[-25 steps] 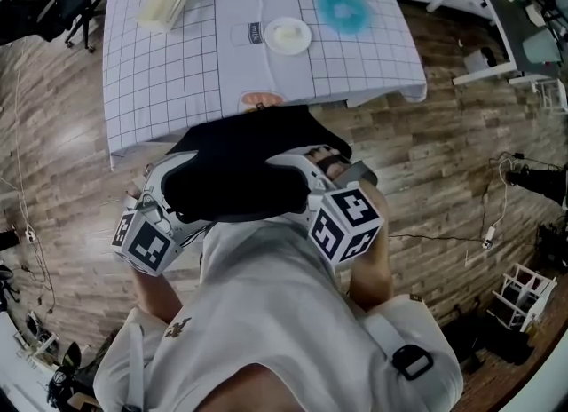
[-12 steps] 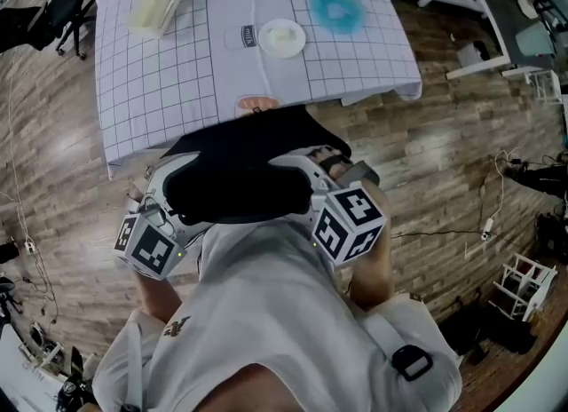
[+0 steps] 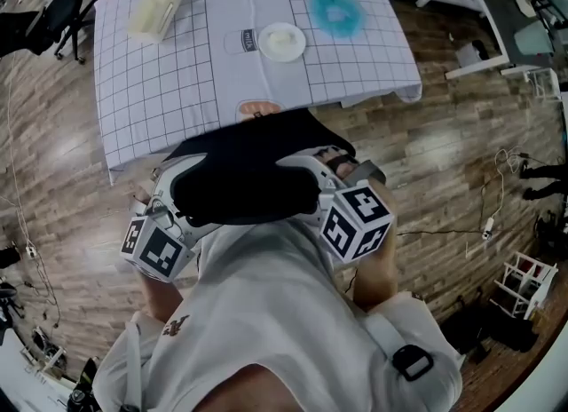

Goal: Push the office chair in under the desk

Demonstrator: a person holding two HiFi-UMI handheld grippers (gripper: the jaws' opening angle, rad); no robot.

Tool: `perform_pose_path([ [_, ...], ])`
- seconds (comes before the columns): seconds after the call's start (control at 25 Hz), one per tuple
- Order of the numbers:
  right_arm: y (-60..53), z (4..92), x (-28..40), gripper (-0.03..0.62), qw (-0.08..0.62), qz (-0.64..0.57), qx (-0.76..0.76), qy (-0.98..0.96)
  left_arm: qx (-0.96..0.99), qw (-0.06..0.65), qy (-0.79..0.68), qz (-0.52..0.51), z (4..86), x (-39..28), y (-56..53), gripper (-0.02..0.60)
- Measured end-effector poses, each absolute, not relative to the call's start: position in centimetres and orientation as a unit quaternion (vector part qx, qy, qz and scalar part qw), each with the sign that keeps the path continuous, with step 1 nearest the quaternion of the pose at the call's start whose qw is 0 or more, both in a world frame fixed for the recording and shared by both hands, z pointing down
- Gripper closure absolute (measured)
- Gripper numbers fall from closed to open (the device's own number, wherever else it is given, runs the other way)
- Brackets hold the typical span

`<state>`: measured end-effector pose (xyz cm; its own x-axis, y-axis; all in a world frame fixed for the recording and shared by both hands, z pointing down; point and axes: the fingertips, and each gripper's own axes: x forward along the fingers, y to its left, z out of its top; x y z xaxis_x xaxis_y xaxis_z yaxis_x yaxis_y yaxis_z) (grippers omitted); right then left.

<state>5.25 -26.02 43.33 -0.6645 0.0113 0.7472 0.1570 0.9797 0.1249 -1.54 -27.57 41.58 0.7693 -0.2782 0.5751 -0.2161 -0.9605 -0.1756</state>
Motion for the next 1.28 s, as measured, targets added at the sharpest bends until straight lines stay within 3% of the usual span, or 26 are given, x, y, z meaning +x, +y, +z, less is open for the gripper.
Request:
perform_pose_path([
  [1.28, -28.5, 43.3, 9.0, 0.255, 0.399, -0.104, -0.072, -0.908, -0.933, 0.036, 0.157, -0.321, 41.8, 2.2, -29.6, 0.117],
])
